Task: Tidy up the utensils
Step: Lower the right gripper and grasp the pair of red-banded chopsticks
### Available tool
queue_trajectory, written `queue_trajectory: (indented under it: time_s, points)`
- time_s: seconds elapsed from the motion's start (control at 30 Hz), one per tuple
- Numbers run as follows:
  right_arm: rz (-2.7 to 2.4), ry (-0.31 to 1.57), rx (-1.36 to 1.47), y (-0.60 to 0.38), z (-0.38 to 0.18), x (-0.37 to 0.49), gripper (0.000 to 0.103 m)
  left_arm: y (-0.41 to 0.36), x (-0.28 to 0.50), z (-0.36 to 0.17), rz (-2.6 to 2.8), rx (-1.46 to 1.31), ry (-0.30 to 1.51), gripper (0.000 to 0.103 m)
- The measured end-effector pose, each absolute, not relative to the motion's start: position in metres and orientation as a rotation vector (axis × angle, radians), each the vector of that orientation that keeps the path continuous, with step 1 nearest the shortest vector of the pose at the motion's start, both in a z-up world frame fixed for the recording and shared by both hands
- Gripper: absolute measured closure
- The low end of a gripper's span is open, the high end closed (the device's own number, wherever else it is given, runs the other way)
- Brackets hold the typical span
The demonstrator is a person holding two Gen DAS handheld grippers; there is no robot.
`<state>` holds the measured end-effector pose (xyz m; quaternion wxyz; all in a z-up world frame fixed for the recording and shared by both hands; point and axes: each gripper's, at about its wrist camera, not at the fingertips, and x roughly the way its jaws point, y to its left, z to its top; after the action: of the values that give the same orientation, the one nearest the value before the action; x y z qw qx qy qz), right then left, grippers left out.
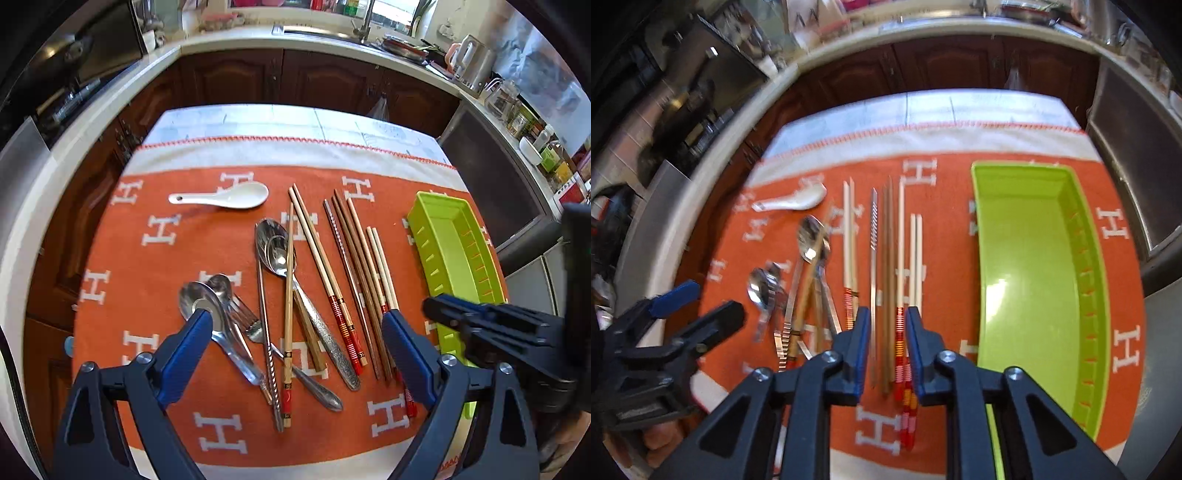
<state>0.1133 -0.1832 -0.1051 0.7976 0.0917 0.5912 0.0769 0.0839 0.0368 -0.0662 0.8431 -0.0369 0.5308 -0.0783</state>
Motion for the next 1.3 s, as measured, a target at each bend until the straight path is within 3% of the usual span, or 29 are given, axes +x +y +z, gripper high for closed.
queue_trajectory:
  time_s: [0.07, 0.23, 1.3]
  points:
    - [0.163, 1.296, 0.182, -0.18, -0.118, 0.121, 0.093, 0.037, 0.087, -0.074, -0.17, -0.091, 1.141, 0.022]
    - [0.117, 1.363, 0.157, -0.179, -0.142, 0.129, 0.099, 0.039, 0.088, -0.09, -0.183, -0.13, 1.178, 0.027]
    - [0.099, 1.472, 0.069, -0.157, -0.158, 0.141, 0.098, 0.045, 0.087, -0.094, -0.199, -0.18, 1.196, 0.027]
